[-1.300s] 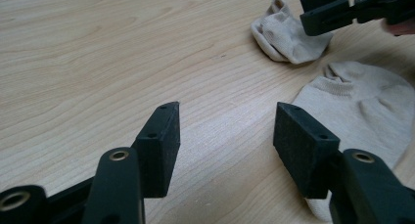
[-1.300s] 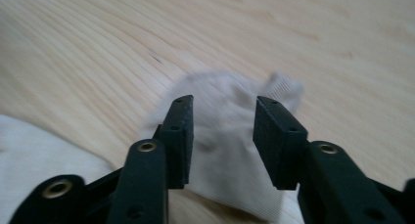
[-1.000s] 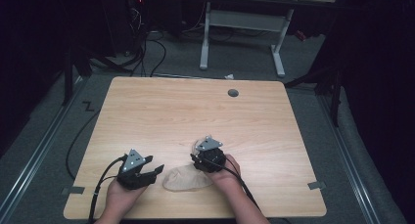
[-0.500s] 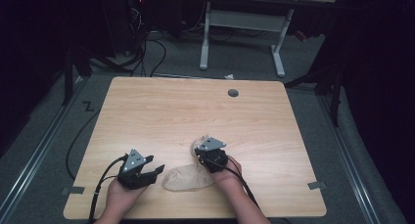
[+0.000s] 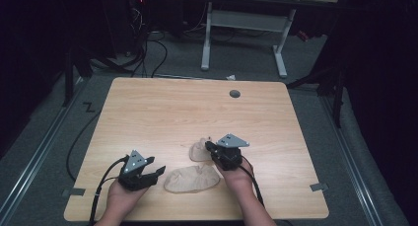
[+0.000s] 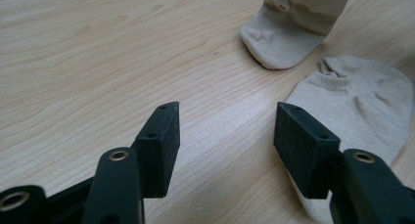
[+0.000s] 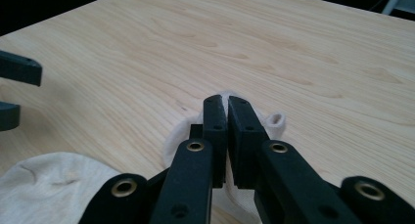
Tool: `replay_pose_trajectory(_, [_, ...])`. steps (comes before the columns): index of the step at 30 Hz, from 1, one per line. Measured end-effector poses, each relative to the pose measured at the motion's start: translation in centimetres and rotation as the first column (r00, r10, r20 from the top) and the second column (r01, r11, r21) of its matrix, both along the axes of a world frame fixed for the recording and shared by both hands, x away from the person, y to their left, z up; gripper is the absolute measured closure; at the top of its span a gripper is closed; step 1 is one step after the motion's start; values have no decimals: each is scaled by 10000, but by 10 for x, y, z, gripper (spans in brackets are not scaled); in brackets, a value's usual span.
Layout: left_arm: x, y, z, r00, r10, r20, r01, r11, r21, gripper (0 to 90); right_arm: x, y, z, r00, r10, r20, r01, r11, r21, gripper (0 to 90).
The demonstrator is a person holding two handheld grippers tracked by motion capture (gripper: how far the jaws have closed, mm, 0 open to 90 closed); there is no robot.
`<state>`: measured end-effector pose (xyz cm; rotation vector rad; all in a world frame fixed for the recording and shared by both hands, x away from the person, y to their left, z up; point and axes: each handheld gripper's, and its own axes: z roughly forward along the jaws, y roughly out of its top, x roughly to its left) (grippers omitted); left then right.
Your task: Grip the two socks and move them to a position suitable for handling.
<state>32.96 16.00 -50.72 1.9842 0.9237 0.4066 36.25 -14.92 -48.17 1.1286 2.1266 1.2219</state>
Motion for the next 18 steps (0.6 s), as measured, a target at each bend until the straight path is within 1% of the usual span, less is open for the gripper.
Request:
replay_pose_trajectory(2, [0, 0, 0, 10000, -9, -2, 9, 10000, 11, 435, 1, -6, -1, 9998, -176, -53, 177, 9998, 131, 868])
replay_pose_trajectory(6, [0, -1, 0, 10000, -41, 5, 41, 10000, 29, 436, 3, -17, -3, 9993, -340, -184, 345, 9990, 270, 866])
replay_pose_trajectory(10, [0, -1, 0, 10000, -65, -20, 65, 10000, -1, 439, 3, -23, -5, 9983, -539, -241, 544, 9982, 237, 865])
replay_pose_trajectory(11, [0, -1, 0, 9999, -114, -46, 114, 9999, 67, 439, 4, -24, -5, 9980, -589, -248, 594, 9981, 183, 863])
replay_pose_trajectory(12, [0, -2, 0, 10000, -96, -25, 96, 9999, 55, 439, 4, -26, -6, 9977, -639, -218, 642, 9978, 153, 862])
replay_pose_trajectory(18, [-1, -2, 0, 9999, -131, -11, 131, 9999, 108, 439, 6, -36, -12, 9959, -829, -358, 830, 9966, 1, 852])
